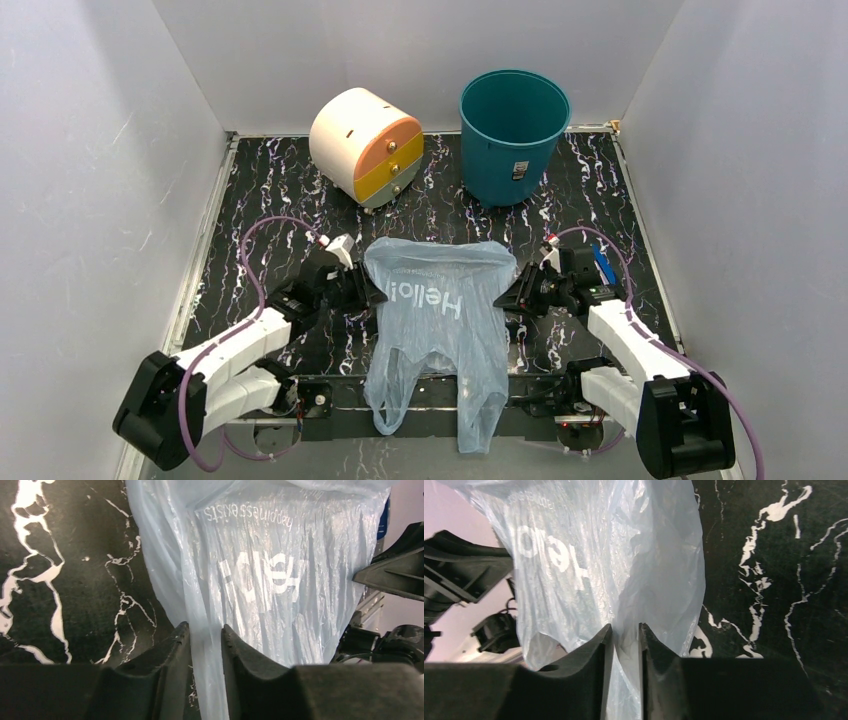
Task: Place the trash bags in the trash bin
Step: Unfold the trash bag at the center of the board.
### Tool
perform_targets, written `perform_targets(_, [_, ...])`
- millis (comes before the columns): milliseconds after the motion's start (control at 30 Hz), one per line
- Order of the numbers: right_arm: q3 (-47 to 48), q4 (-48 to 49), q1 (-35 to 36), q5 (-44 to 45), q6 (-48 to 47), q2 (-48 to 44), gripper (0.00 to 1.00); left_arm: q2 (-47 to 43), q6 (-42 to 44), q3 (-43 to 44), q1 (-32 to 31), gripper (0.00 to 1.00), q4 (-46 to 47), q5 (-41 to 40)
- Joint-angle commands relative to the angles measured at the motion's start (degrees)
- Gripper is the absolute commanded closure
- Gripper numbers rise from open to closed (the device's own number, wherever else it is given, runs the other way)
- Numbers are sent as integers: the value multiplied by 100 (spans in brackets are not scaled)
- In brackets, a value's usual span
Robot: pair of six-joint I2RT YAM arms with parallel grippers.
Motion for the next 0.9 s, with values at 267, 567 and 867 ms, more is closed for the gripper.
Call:
perform_targets(267, [815,-294,-25,1837,-340,-80,99,151,667,1161,20,100,-1289,-1310])
perform_targets(567, [815,-345,-24,1833,-360,-59,97,329,1198,1962,29,100,-1939,-2020])
perform_targets(867, [846,-552,-24,1929,-400,-134,85,331,1145,1801,29,65,-2040,-2123])
